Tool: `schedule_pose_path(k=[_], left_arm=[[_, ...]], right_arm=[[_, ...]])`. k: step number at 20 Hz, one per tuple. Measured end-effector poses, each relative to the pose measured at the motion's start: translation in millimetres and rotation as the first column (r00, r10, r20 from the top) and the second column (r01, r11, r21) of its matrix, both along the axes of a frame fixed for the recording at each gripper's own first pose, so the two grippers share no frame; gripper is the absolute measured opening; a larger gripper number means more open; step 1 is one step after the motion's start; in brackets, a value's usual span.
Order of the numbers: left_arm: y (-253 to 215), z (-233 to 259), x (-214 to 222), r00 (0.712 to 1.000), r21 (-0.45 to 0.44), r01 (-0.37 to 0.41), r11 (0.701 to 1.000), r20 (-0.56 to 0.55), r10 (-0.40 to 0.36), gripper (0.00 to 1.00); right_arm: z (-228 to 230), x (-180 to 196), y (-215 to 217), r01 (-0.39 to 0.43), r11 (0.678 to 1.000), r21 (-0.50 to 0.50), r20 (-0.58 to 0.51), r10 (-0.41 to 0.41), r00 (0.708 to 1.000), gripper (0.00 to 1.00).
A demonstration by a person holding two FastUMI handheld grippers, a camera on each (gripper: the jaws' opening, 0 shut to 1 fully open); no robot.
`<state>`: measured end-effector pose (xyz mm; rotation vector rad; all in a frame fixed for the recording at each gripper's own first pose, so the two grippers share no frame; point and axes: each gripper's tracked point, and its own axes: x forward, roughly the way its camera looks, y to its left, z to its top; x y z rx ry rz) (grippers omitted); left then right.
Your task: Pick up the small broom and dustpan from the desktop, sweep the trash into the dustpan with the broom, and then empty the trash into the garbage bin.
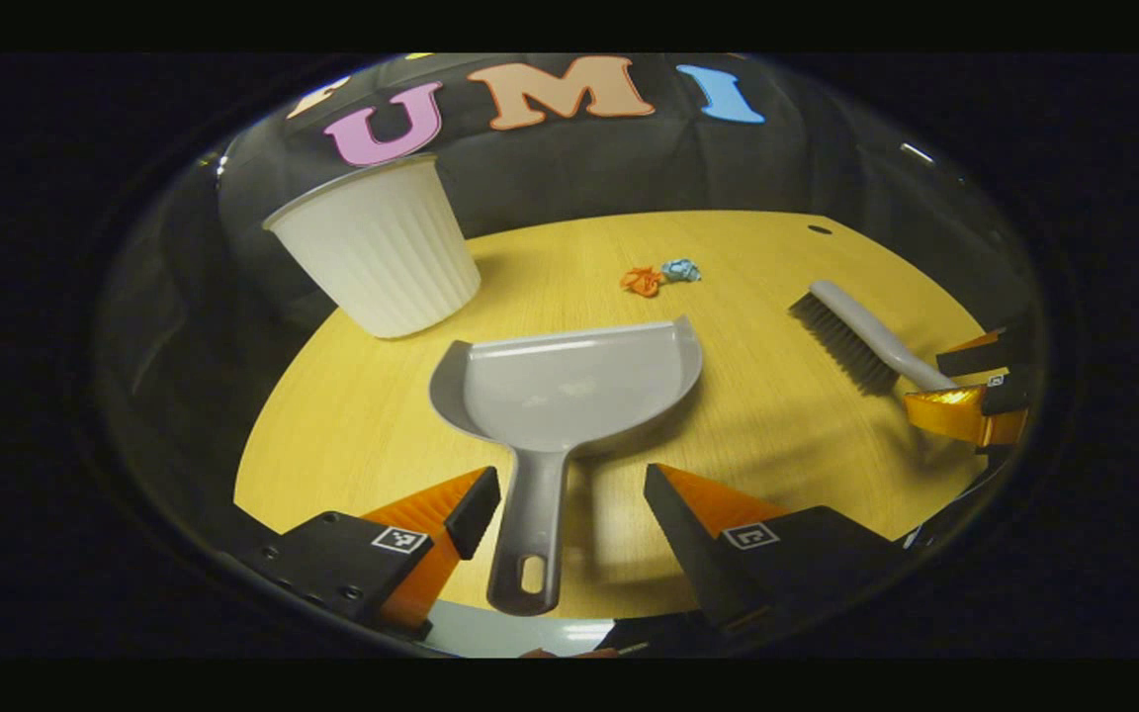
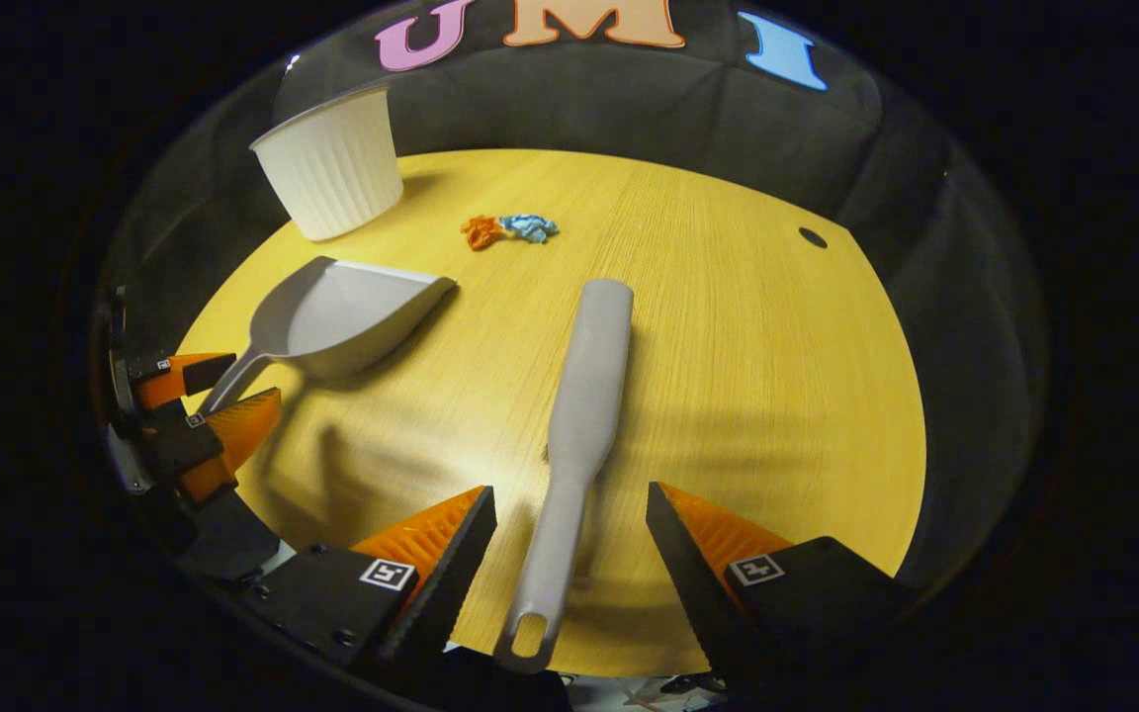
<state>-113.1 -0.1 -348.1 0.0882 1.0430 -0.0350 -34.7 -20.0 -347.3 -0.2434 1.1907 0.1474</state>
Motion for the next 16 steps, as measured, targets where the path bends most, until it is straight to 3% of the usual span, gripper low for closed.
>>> schedule_pose_path(k=[2,4,6,7,9,10,13,16], left_arm=[[-0.8,-16.0,-4.3,0.998,-0.02,0.005,1.0,-0.062,-0.007,0.96],[-0.4,-24.1,-6.8,0.995,-0.032,0.012,0.999,-0.1,-0.016,0.92],[1.4,-29.1,1.4,0.995,-0.035,0.02,0.999,-0.094,-0.024,0.87],[6.6,-33.5,3.7,0.995,-0.017,0.021,1.0,-0.099,-0.022,0.76],[21.5,-38.8,1.9,0.991,0.016,-0.003,1.0,-0.134,0.005,0.46],[20.9,-34.3,5.2,0.993,0.017,-0.001,1.0,-0.121,0.003,0.31],[14.6,-29.9,9.1,0.993,-0.007,0.06,0.998,-0.104,-0.061,0.25],[10.6,-15.2,21.4,0.985,-0.036,0.15,0.988,-0.082,-0.153,0.25]], right_arm=[[-12.5,3.3,4.4,-0.006,1.0,-0.001,-0.059,0.005,0.998,0.97],[-20.4,3.6,7.0,-0.018,1.0,-0.011,-0.108,0.017,0.994,0.88],[-20.0,10.2,3.4,-0.025,0.999,-0.048,-0.093,0.021,0.995,0.67],[-22.6,12.4,-0.9,-0.025,0.997,-0.075,-0.091,0.018,0.996,0.39],[-24.7,14.2,0.8,-0.029,0.997,-0.066,-0.112,0.022,0.993,0.27],[-26.0,19.8,0.8,-0.034,0.997,-0.066,-0.103,0.027,0.994,0.25],[-16.1,42.5,-3.0,-0.035,0.998,-0.058,-0.051,0.032,0.998,0.14],[-1.9,85.7,-12.1,-0.03,0.996,-0.081,-0.012,0.029,1.0,0.14]])
